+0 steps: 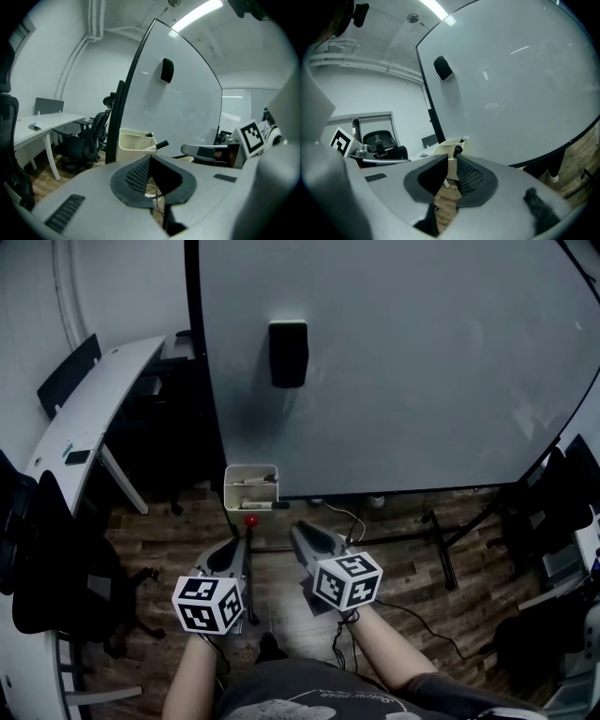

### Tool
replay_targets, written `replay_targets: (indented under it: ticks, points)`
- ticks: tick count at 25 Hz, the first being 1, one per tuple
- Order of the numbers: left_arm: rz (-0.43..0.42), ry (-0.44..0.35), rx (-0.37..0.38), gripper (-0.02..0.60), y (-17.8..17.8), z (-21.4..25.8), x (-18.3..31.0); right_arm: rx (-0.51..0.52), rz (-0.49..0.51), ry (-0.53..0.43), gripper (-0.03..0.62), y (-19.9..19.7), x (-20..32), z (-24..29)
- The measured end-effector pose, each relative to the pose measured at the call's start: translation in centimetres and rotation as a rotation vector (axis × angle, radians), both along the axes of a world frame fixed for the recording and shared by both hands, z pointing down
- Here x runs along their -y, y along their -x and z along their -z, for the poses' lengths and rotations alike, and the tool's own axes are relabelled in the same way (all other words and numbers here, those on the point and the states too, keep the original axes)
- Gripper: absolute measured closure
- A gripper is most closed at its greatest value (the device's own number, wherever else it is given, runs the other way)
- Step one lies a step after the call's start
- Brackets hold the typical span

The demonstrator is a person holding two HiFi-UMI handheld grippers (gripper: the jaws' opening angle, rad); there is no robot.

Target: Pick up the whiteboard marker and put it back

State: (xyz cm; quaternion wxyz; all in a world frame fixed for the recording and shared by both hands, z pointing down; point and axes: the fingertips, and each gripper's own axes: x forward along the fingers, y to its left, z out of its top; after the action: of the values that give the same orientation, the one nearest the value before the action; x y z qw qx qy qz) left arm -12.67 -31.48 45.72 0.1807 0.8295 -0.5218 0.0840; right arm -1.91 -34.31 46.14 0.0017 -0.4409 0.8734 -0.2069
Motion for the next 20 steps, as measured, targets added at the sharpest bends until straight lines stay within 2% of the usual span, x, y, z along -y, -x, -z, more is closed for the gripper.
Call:
replay_targets:
  ticks: [3, 8, 20]
  points:
    - [-0.008, -0.001, 0.001, 0.568, 0.3, 0.0, 1.3, 0.004, 0.001, 0.006, 0.498, 0.6, 1.3, -0.2]
    - [-0.023, -0.002, 0.005, 0.568, 0.7, 0.1, 2.8, -0.010, -0.003, 0.018, 0.459, 1.3, 3.0, -0.8]
    - [-0.055, 0.005, 0.001, 0.568, 0.9, -0.2, 5.0, 0.017, 0.015, 0.037, 0.450, 2.7, 5.3, -1.3]
